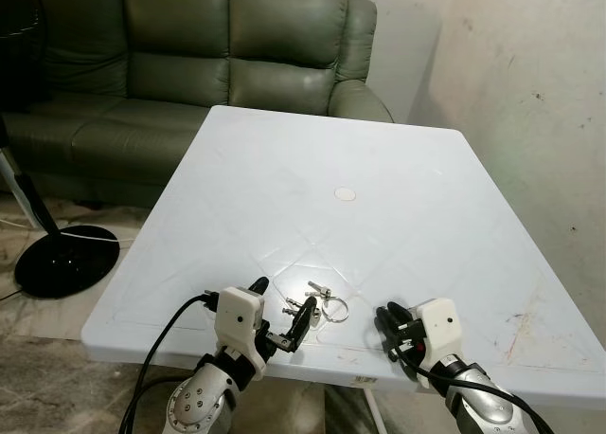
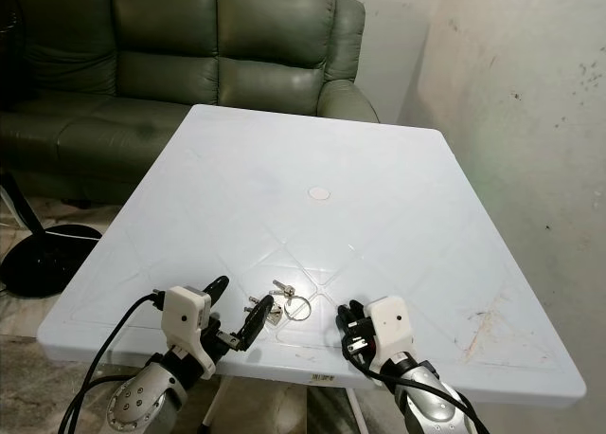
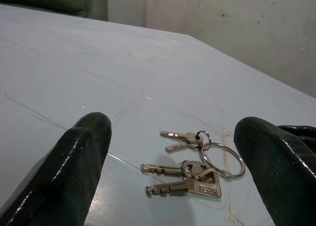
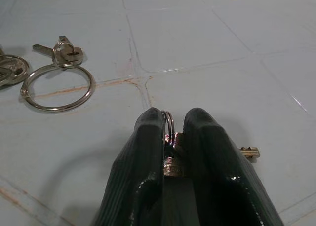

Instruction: Hang keys on a hook

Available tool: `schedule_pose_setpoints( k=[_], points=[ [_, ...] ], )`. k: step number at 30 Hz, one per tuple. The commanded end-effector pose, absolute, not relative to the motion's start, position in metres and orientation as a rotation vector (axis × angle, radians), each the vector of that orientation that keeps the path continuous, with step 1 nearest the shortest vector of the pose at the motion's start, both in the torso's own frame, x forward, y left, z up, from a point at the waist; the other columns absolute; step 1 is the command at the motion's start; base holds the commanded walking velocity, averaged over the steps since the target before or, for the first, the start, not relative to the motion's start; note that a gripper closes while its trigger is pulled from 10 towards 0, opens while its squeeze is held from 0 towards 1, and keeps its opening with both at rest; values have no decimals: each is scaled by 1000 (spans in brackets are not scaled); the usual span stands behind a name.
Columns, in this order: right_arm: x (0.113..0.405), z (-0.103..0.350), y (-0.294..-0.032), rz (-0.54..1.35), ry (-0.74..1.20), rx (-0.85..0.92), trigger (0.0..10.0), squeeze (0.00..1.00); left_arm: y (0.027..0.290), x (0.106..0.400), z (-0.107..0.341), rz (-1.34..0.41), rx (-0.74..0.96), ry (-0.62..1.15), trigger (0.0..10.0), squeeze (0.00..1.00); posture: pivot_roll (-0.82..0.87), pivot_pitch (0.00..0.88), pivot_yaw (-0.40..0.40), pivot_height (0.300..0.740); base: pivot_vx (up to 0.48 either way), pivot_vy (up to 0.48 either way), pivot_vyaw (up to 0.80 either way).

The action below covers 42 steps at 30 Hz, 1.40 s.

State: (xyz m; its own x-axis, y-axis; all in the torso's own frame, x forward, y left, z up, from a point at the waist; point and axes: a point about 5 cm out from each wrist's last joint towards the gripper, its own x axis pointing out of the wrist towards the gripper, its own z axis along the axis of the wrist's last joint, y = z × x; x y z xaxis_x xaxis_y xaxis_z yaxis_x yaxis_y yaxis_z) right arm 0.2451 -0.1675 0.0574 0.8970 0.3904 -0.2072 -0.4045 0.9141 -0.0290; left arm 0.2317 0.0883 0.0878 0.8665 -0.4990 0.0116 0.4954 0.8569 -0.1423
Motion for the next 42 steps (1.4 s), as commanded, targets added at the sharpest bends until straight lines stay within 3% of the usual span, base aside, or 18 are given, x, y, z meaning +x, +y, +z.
schedule_pose_setpoints(
  k=[1, 25, 27, 28, 29, 30, 31, 32, 34, 36, 37, 42],
  points=[
    [244, 57, -176, 396, 203, -85, 10000, 0, 85, 231, 92, -536, -140, 12, 10000, 0, 46, 36, -93, 740, 0, 0, 0],
    [240, 59, -183, 467, 180, -94, 10000, 0, 84, 230, 92, -536, -139, 13, 10000, 0, 44, 40, -89, 740, 0, 0, 0],
    [240, 59, -183, 472, 178, -92, 9098, 0, 84, 230, 92, -536, -139, 13, 10000, 0, 44, 42, -90, 740, 0, 0, 0],
    [240, 59, -183, 473, 178, -93, 9098, 0, 84, 231, 92, -535, -139, 14, 10000, 0, 44, 42, -90, 740, 0, 0, 0],
    [240, 60, -183, 476, 176, -88, 10000, 0, 84, 231, 92, -535, -140, 14, 10000, 0, 44, 42, -90, 740, 0, 0, 0],
    [240, 60, -183, 478, 175, -84, 9882, 0, 84, 231, 92, -534, -140, 14, 10000, 0, 44, 42, -90, 740, 0, 0, 0],
    [240, 60, -183, 476, 175, -81, 5569, 0, 84, 231, 92, -534, -141, 15, 10000, 0, 44, 42, -91, 740, 0, 0, 0],
    [240, 60, -183, 473, 174, -85, 5765, 0, 84, 231, 92, -534, -141, 14, 10000, 0, 44, 42, -90, 740, 0, 0, 0],
    [240, 60, -184, 471, 171, -90, 3255, 0, 84, 231, 92, -534, -141, 14, 10000, 0, 43, 42, -90, 740, 0, 0, 0],
    [240, 60, -184, 470, 169, -96, 3451, 0, 84, 231, 92, -534, -141, 13, 10000, 0, 44, 41, -91, 740, 0, 0, 0],
    [240, 61, -184, 471, 165, -96, 0, 0, 84, 231, 92, -534, -140, 12, 10000, 0, 44, 41, -91, 740, 0, 0, 0],
    [240, 61, -185, 470, 159, -91, 0, 0, 84, 232, 92, -532, -138, 12, 10000, 0, 44, 40, -90, 740, 0, 0, 0]
  ],
)
